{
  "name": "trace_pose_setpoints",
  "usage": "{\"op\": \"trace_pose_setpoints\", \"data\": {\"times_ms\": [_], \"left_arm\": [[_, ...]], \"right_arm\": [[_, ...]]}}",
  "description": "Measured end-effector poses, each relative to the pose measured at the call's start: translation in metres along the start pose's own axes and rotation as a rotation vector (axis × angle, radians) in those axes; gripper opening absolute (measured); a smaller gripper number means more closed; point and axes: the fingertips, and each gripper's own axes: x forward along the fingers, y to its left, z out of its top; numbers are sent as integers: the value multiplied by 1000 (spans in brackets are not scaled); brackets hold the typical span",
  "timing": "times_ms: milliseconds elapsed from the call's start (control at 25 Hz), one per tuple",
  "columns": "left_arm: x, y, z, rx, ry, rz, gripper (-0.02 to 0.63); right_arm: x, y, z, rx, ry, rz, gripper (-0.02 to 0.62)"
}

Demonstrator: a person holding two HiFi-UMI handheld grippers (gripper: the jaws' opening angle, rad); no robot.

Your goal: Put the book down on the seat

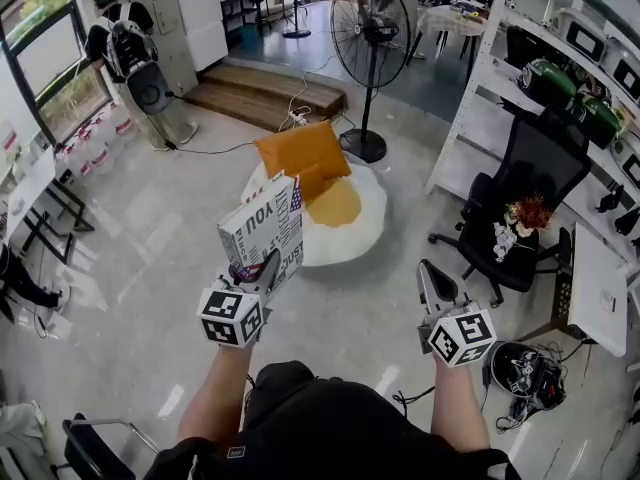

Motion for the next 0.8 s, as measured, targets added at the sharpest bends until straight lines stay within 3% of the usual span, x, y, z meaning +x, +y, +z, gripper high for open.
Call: {"op": "trace_pose_setpoints", "data": {"times_ms": [400,800], "left_arm": [[50,-15,1,-10,-4,-15,159],[152,-6,-6,-33,23,-72,160]], "right_arm": [[10,-41,-14,39,28,-1,6],[63,-106,-32,65,85,-44,6]]}}
